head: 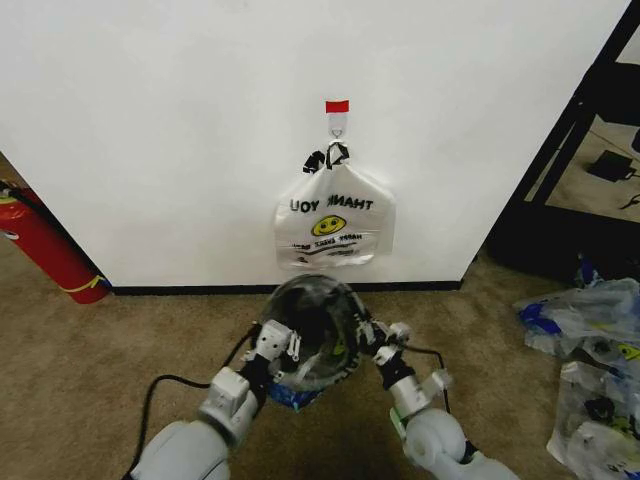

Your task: Pick up the garbage bag from the wall and place it over the trash bin.

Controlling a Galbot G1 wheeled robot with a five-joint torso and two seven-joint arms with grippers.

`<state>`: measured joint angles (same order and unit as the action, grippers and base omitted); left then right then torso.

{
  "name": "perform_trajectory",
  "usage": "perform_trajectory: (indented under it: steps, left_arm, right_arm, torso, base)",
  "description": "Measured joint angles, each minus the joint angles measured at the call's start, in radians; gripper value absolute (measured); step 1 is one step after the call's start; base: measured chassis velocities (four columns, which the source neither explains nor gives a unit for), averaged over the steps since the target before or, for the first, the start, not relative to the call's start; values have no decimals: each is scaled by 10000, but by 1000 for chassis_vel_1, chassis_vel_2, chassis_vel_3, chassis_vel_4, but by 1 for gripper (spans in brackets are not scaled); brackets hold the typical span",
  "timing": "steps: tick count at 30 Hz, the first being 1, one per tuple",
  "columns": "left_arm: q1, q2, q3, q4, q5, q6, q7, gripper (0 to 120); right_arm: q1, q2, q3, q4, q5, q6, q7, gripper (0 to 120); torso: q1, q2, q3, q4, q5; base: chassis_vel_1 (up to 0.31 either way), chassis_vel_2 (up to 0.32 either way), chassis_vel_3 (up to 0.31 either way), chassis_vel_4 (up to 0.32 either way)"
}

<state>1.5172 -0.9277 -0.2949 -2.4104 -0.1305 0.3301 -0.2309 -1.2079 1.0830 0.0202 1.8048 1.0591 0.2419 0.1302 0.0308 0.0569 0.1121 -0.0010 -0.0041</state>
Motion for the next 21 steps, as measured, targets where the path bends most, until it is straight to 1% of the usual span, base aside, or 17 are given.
perform_trajectory:
  steps: [1, 2, 3, 4, 5, 6, 7, 9, 10, 12, 13, 14, 15, 17, 18, 19, 21]
  left_arm:
    - [298, 238, -383, -65, 26, 91, -168, 22]
    - [298, 238, -383, -65, 26, 91, -168, 22]
    - [493, 394, -567, -83, 23, 199, -285, 25]
    - [860, 686, -769, -72, -92, 473, -555, 30]
    - [1039, 850, -784, -28, -285, 613, -720, 32]
    - [1122, 934, -768, 8, -455, 691, -799, 32]
    - [1230, 1060, -653, 81, -934, 843, -865, 41]
    - [1268, 1092, -356, 138, -1800, 1036, -738, 49]
    - [1179, 1005, -145, 148, -2352, 1078, -445, 54]
    - [1127, 955, -69, 147, -2525, 1084, -277, 56]
    - [1070, 901, -5, 148, -2671, 1091, -99, 61]
    - [1008, 846, 54, 147, -2787, 1102, 67, 63]
    - [824, 721, 209, 165, -3029, 1225, 399, 68]
    - [610, 620, 397, 405, -3103, 1323, 636, 65]
    - [479, 563, 499, 606, -3058, 1327, 728, 61]
    - [479, 563, 499, 606, -3058, 1327, 728, 61]
    - [314, 491, 599, 903, -2958, 1323, 841, 52]
  right_arm:
    - [-6, 2, 151, 163, 407, -132, 215, 1]
    - [-6, 2, 151, 163, 407, -132, 215, 1]
    - [-16, 8, 246, 272, 630, -200, 320, 1]
    - [-69, 43, 447, 483, 1014, -294, 464, 1]
    - [-120, 81, 587, 597, 1198, -338, 505, 1]
    - [-149, 101, 649, 648, 1267, -350, 513, 1]
    - [-224, 154, 795, 778, 1405, -363, 519, 1]
    - [-293, 235, 932, 925, 1526, -364, 521, 1]
    - [-335, 283, 951, 1016, 1539, -365, 518, 1]
    - [-360, 302, 953, 1061, 1539, -365, 517, 1]
    - [-391, 323, 952, 1119, 1536, -365, 516, 1]
    - [-415, 333, 953, 1165, 1530, -365, 515, 1]
    - [-518, 354, 952, 1344, 1493, -365, 507, 1]
    - [-634, 356, 951, 1539, 1439, -364, 500, 1]
    - [-706, 357, 947, 1664, 1396, -362, 495, 1]
    - [-706, 357, 947, 1664, 1396, -362, 495, 1]
    - [-777, 348, 935, 1815, 1347, -360, 491, 1]
  torso:
    - [0, 0, 0, 4, 1]
    - [0, 0, 0, 4, 1]
    - [0, 0, 0, 4, 0]
    - [0, 0, 0, 4, 0]
    - [0, 0, 0, 6, 0]
    - [-1, 0, 0, 4, 1]
    - [0, 0, 0, 0, 0]
    - [0, 0, 0, -2, -2]
    - [0, 0, 0, -1, 0]
    - [0, 0, 0, -1, -1]
    - [0, 0, 0, -1, -1]
    - [0, 0, 0, -1, -1]
    - [-1, 0, 0, 0, -1]
    - [0, 0, 0, 0, 0]
    - [0, 0, 0, -1, -1]
    - [0, 0, 0, -1, -1]
    - [0, 0, 0, 0, -1]
  base:
    - [0, 0, 0, 0]
    - [0, 0, 0, 0]
    - [0, 0, 0, 0]
    - [0, 0, 0, 0]
    - [0, 0, 0, 0]
    - [0, 0, 0, 0]
    - [0, 0, 0, 0]
    - [0, 0, 0, 0]
    - [0, 0, 0, 0]
    - [0, 0, 0, 0]
    - [0, 0, 0, 0]
    - [0, 0, 0, 0]
    - [0, 0, 0, 0]
    - [0, 0, 0, 0]
    - [0, 0, 0, 0]
    - [0, 0, 0, 0]
    - [0, 0, 0, 0]
